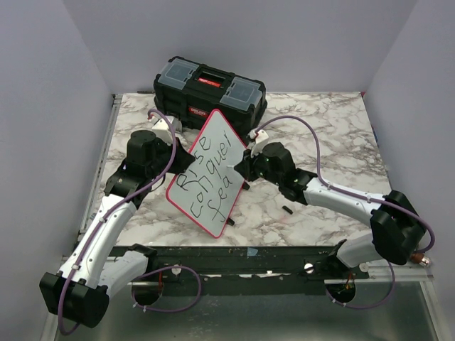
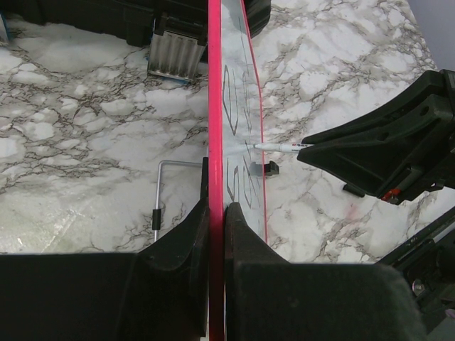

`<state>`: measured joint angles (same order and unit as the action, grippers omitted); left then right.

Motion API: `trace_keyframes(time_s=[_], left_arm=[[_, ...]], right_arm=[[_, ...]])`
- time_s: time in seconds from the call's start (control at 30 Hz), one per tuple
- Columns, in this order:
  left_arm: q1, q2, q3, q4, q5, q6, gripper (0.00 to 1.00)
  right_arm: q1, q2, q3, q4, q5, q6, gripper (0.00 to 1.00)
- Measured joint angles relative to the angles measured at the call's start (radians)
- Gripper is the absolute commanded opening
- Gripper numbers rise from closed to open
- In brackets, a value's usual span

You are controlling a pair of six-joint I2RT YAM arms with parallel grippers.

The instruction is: Write a sentence on the whiteboard

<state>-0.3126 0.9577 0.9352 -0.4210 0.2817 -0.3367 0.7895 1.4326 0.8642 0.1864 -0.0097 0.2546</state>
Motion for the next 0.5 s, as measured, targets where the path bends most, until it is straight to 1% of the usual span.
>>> trace_keyframes(time_s=[0.2, 0.5], left_arm=[[0.0, 0.0, 0.0, -0.001, -0.002, 0.0, 0.0], [0.0, 0.0, 0.0, -0.001, -0.003, 0.0, 0.0]], right_arm=[[-0.002, 0.0, -0.017, 0.021, 0.0, 0.008, 0.01], [-0.008, -0.012, -0.101, 0.031, 0.001, 0.019, 0.01]])
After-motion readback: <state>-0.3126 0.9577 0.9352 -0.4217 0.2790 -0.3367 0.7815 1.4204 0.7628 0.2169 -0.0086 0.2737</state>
